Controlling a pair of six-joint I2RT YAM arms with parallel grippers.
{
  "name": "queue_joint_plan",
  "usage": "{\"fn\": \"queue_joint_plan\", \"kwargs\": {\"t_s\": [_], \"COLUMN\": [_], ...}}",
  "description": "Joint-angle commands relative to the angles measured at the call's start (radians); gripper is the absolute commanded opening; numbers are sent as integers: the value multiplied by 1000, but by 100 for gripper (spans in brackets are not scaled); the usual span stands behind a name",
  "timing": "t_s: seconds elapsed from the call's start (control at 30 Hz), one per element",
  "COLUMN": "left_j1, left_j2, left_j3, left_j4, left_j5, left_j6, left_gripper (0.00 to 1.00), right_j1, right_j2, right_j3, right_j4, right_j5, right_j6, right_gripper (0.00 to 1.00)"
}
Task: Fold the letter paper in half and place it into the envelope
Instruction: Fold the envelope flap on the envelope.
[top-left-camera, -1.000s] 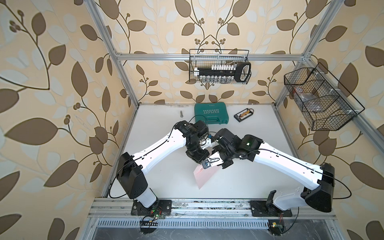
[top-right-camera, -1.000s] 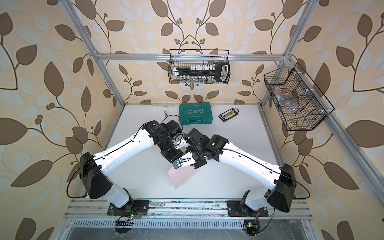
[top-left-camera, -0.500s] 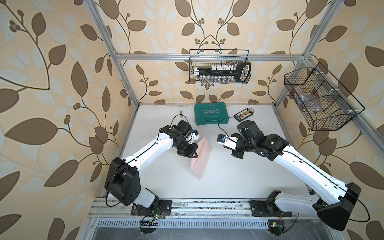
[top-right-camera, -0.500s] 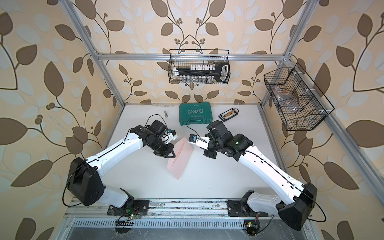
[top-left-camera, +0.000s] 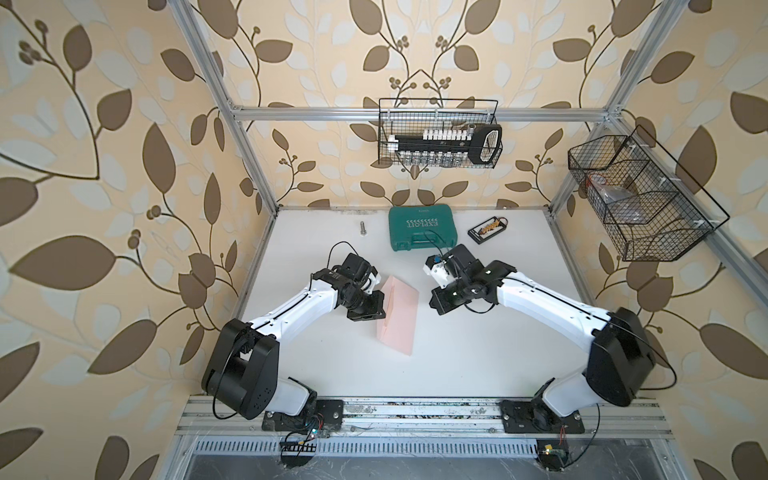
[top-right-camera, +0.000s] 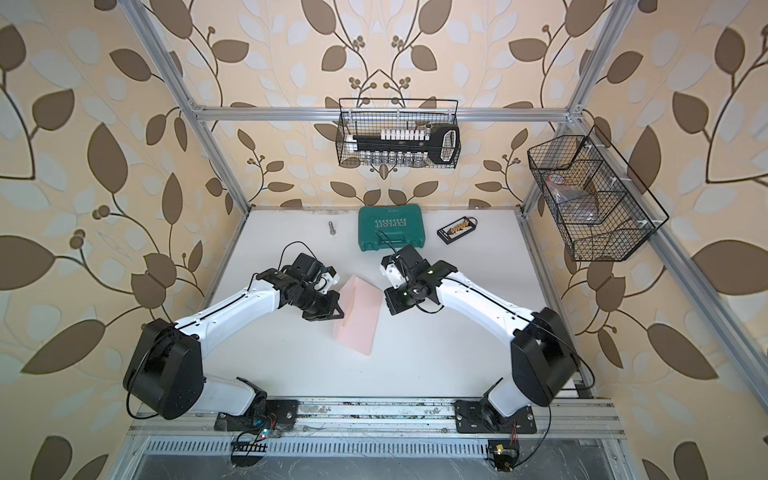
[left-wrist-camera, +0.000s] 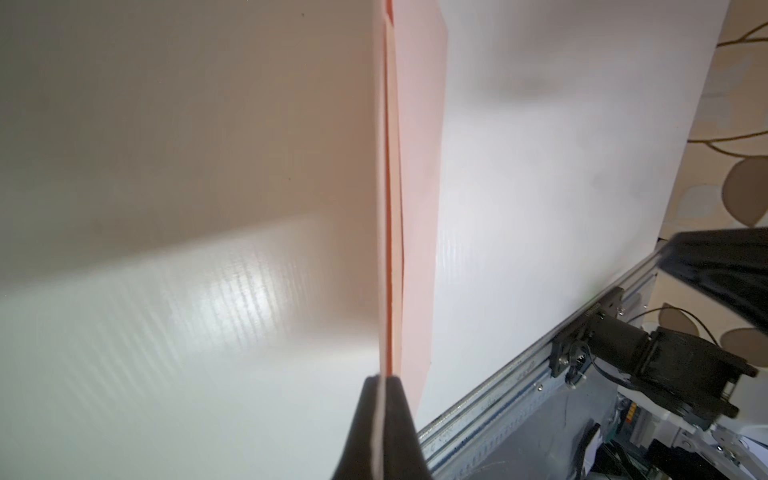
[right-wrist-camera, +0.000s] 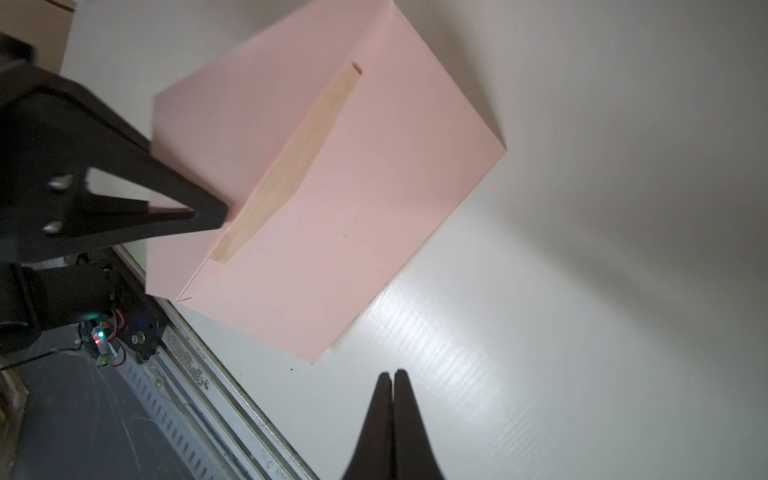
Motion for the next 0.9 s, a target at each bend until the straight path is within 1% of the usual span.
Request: {"fn": "queue_joint_plan", "kwargs": {"t_s": [0.0,0.13,0.17,0.3,0.37,0.57,0.8,0.87], "left_j1": [-5,-17,-26,-53,-56,-71,-112,-121], "left_j2": [-15,-11,-9,0,-1,8,15,49], "left_j3": [-20,-53,-61,-81,-90,-100,-100,-96], "left_j4": [-10,-3,-3,-6,-2,9,-3,-9], "left_j5": [-88,-123,-137,-197,-206,-221,-266,-282], "left_j6": [-1,-9,-12,-17,-20,-21,-21,-25], "left_gripper": [0,0,0,0,0,0,0,0], "right_j1": [25,40,61,83,90,97,102,104], "right_j2": [64,137,158,225,247,284,304,307], "right_j3": [1,12,15,33,35,40,51,52], "right_j4": [44,103,112,131,141,156,148,146], "right_j5": [-54,-82,-86,-88,-83,-67,-53,-50], "right_j6": [174,232,243,281,298,322,324,324], "right_gripper": [0,0,0,0,0,0,0,0]}}
